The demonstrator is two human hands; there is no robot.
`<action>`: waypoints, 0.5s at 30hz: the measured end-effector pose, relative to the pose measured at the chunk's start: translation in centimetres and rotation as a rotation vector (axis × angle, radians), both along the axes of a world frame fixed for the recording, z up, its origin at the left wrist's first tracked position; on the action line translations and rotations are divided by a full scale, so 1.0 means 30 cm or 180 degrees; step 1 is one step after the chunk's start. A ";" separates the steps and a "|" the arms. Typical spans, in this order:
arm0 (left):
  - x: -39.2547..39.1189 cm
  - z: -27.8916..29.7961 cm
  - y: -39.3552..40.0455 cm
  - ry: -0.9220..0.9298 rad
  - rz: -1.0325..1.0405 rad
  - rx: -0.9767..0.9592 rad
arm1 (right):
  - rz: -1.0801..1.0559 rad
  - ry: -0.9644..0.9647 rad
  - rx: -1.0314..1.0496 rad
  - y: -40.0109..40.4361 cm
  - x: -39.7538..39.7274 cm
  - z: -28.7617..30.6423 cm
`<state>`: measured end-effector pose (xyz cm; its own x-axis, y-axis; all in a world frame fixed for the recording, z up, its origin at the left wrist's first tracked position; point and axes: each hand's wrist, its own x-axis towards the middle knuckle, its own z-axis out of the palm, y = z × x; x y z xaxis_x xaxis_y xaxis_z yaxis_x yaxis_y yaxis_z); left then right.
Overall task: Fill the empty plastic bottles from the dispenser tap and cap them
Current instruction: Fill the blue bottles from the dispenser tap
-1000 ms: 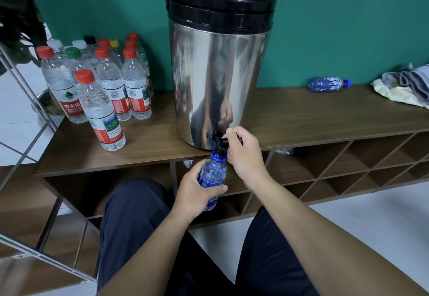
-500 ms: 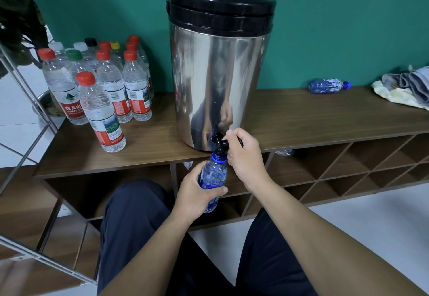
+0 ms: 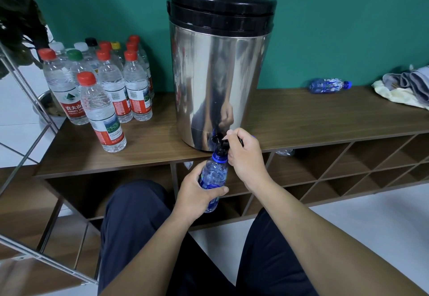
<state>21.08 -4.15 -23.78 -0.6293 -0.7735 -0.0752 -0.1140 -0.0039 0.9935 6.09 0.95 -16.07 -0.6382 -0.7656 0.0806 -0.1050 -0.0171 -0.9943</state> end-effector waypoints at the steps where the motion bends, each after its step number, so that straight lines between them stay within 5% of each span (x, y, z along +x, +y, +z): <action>1: 0.000 -0.001 -0.001 -0.0004 -0.0001 0.0000 | 0.0000 -0.0009 0.0000 0.001 -0.001 0.000; 15: 0.001 -0.003 0.001 0.0029 0.0004 -0.0009 | -0.0014 -0.0114 -0.0023 -0.005 0.001 -0.005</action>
